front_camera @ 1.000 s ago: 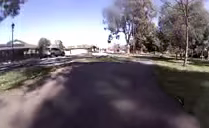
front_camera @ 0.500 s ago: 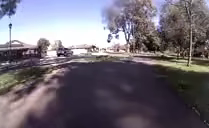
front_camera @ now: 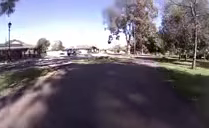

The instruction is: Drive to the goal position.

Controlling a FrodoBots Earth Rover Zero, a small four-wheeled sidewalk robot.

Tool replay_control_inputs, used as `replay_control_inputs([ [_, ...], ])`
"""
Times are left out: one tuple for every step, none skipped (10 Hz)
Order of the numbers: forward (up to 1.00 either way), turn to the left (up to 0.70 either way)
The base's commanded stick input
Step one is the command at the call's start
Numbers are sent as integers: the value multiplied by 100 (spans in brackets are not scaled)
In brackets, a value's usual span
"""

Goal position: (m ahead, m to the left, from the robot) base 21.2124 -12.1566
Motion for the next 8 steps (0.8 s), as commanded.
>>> replay_control_inputs([
  [70, 0],
  [70, 0],
  [70, 0],
  [70, 0],
  [70, 0],
  [70, 0],
  [70, 0],
  [70, 0],
])
